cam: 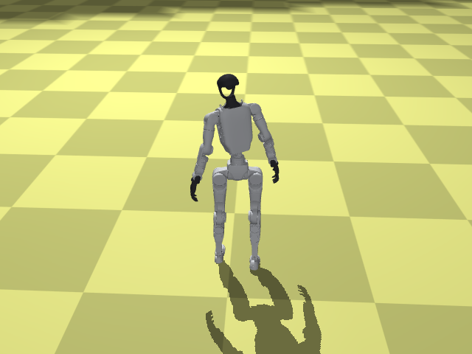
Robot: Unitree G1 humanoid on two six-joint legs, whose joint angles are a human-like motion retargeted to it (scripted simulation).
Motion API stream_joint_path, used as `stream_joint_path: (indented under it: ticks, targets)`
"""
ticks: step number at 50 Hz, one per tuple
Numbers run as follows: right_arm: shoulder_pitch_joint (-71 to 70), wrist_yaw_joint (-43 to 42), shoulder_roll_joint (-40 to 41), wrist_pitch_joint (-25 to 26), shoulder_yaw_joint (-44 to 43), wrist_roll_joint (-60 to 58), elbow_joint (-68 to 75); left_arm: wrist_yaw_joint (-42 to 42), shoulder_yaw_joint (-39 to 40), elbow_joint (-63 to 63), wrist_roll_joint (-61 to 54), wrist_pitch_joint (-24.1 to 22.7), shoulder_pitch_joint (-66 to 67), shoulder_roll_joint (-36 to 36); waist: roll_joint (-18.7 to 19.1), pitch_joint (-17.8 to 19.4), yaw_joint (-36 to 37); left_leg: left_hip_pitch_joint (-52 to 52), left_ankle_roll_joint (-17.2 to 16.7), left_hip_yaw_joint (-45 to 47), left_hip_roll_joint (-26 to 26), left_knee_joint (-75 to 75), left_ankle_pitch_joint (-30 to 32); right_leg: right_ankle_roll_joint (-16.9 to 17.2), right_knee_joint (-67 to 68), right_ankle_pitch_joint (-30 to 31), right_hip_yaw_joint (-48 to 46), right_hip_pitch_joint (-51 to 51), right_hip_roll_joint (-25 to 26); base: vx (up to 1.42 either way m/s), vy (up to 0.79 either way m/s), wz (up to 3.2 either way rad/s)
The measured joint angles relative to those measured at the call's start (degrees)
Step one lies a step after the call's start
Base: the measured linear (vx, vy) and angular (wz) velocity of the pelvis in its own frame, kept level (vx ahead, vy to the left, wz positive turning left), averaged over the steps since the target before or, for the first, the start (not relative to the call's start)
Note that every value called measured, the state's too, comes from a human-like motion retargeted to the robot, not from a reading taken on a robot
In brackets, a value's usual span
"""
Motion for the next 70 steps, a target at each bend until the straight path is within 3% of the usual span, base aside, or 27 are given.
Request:
stream_joint_path:
  ticks: [2, 5, 8, 10, 18, 22, 27, 30, 32, 35, 37, 40, 44, 45, 53, 57, 62, 65, 70]
  targets:
    - [1.1, 0.2, 0.2, -0.2, -0.4, 0.5, -0.3, 0.3, 0.4, -0.3, -0.2, 0.1, -0.3, 0.0, 1.0, -0.6, -1.2, 1.2, -0.9, -0.3, 1.3, -0.5, -0.4, -0.1, 3.9, -1.9, -1.6, -3.1, 0.4, 0.28, -0.04, 0.19]
    - [2.1, 0.3, 0.6, -0.4, -1.0, 0.4, -0.5, 0.6, 1.5, -0.1, -1.4, -0.1, -0.9, -0.3, 1.1, -1.5, -3.0, 2.2, -2.0, -0.4, 1.6, -0.7, -1.4, 3.0, 1.9, -2.5, -4.7, -5.9, -0.7, 0.30, -0.07, 0.16]
    - [2.4, 0.0, 1.1, -0.2, -1.0, -0.2, -0.6, 0.8, 1.9, 0.6, -2.9, -0.5, -1.0, -0.6, -0.1, -1.8, -4.7, 3.1, -2.0, -0.7, -0.1, -0.1, -3.1, 7.0, -8.3, 2.1, -4.3, -6.1, -1.9, 0.32, -0.10, 0.17]
    - [2.1, -0.4, 1.6, 0.2, -0.7, -0.9, -0.4, 1.0, 1.9, 1.3, -3.3, -0.5, -1.0, -0.7, -1.1, -1.8, -5.0, 3.6, -1.3, -0.8, -1.2, 0.7, -4.4, 8.4, -12.6, 6.4, -2.6, -5.7, -2.4, 0.31, -0.12, -0.02]
    - [-0.8, -2.4, 2.6, 2.9, 3.3, -8.6, 0.2, 1.1, 1.6, 2.1, 0.0, 1.3, 0.3, -1.8, -5.3, -0.9, 2.3, -1.7, 7.5, 0.5, -7.0, 13.2, -5.9, 9.9, -13.8, 4.9, 0.3, -2.3, -5.6, 0.30, -0.10, -0.29]
    - [-3.1, -2.2, 3.0, 3.2, 5.6, -12.6, -0.3, 0.2, 1.7, 1.4, 2.3, 1.0, 1.0, -1.5, -7.6, -1.1, 6.9, -7.3, 6.3, 4.9, -6.2, 11.9, -7.6, 11.7, -14.3, 4.8, 0.2, -1.6, -5.1, 0.29, -0.11, -0.02]
    - [-6.5, -2.3, 3.0, 1.7, 8.7, -14.1, 0.2, 0.1, 2.2, 1.2, 5.2, -0.2, 0.8, -0.6, -8.4, -1.9, 12.5, -9.3, 2.5, -0.6, -4.2, 0.1, 3.4, 11.7, -14.2, 2.3, -1.1, 0.3, -2.0, 0.32, -0.02, 0.10]
    - [-9.0, -3.2, 2.1, 1.5, 11.1, -13.8, 0.7, 0.2, 1.7, 1.0, 5.0, 0.3, 1.1, -0.6, -9.2, -1.2, 13.3, -8.2, 3.5, -3.6, -5.5, 1.4, 2.8, 11.7, -13.3, 0.5, -2.7, 2.5, -2.9, 0.33, 0.10, 0.58]
    - [-11.8, -3.6, 1.4, 1.3, 12.8, -13.5, 1.1, 0.0, 1.2, 1.2, 4.4, 0.4, 0.8, -0.5, -9.0, -0.6, 12.8, -6.5, 3.7, -4.9, -5.0, 1.5, 1.7, 9.6, -11.9, 0.7, -3.7, 3.7, -2.3, 0.30, 0.02, 0.68]
    - [-16.6, -3.8, 0.4, 0.6, 14.9, -12.5, 1.7, -0.5, 0.3, 2.0, 3.7, 0.4, 0.2, -0.4, -7.0, -0.5, 11.2, -2.8, 2.8, -7.4, -2.5, -0.2, 1.8, 3.2, -7.0, 1.2, -3.1, 3.6, 0.3, 0.28, -0.04, 0.64]
    - [-19.4, -4.0, -0.3, 0.0, 15.9, -12.0, 1.8, -0.2, 0.1, 2.8, 3.2, 0.4, 0.1, -0.6, -5.7, -1.4, 10.2, -1.3, 1.8, -8.5, -0.6, -1.3, 1.6, 0.9, -2.3, -0.9, -2.0, 0.5, 1.7, 0.26, -0.07, 0.46]
    - [-23.2, -5.1, -1.2, -0.5, 17.1, -12.2, 1.4, 0.7, 0.8, 4.1, 1.5, 0.7, 0.0, -1.2, -4.8, -2.8, 9.0, 0.2, 0.4, -8.7, 1.1, -2.6, 1.2, 2.5, -0.4, -3.6, -6.0, -4.1, 0.1, 0.26, -0.09, 0.22]
    - [-28.4, -6.5, -1.7, -0.1, 18.2, -13.3, 1.6, 1.4, 1.6, 5.9, -2.7, 0.5, -0.5, -1.9, -5.3, -3.1, 7.1, 1.7, 0.0, -9.3, -0.6, -3.0, 0.0, 7.4, -9.6, 4.0, -10.6, -6.2, -4.5, 0.28, -0.11, 0.26]
    - [-29.6, -6.7, -1.8, 0.1, 18.5, -13.6, 1.6, 1.4, 1.5, 6.2, -3.5, 0.4, -0.6, -2.0, -5.5, -3.1, 6.7, 2.0, 0.2, -9.6, -1.1, -2.8, -0.5, 8.3, -11.4, 6.7, -9.9, -6.1, -5.1, 0.28, -0.13, 0.19]
    - [-34.9, -7.3, -2.4, 2.5, 21.0, -18.5, 2.4, 0.9, 0.3, 6.1, -2.6, 1.7, 1.0, -2.6, -6.3, -1.9, 9.8, -1.3, 6.2, -5.2, -6.1, 7.4, -3.5, 10.2, -11.5, 5.0, -7.1, -3.0, -7.5, 0.28, -0.11, -0.18]
    - [-35.2, -6.1, -2.6, 2.8, 22.3, -20.6, 2.4, 0.1, 0.4, 5.9, -1.5, 1.8, 2.5, -2.7, -7.4, -1.9, 12.0, -5.6, 5.8, -1.5, -6.6, 6.5, -5.0, 11.7, -12.4, 4.4, -6.8, -2.0, -7.5, 0.27, -0.05, -0.17]
    - [-34.7, -5.3, -3.0, 2.0, 23.3, -20.9, 2.9, -0.6, 1.4, 6.5, 0.6, 1.5, 3.6, -2.4, -7.1, -2.4, 14.1, -7.7, 3.0, -2.3, -5.1, 0.3, 3.4, 11.1, -13.0, 1.4, -8.1, 0.9, -5.5, 0.31, 0.03, -0.01]
    - [-35.0, -5.5, -3.1, 1.8, 23.5, -20.4, 3.5, -0.9, 1.4, 6.7, 0.8, 1.6, 3.5, -2.4, -6.7, -2.1, 13.7, -6.6, 3.0, -3.6, -4.4, 2.0, 1.8, 9.9, -12.2, 0.6, -8.9, 2.6, -4.5, 0.29, 0.02, 0.20]
    - [-36.4, -5.3, -2.8, 0.8, 24.6, -20.2, 4.7, -1.5, 0.3, 6.7, 1.3, 0.7, 3.3, -2.5, -3.8, -2.1, 10.4, -2.3, 1.9, -5.3, -1.3, 1.4, 0.5, 3.9, -7.2, -0.6, -4.6, 1.4, -0.8, 0.27, -0.02, 0.24]
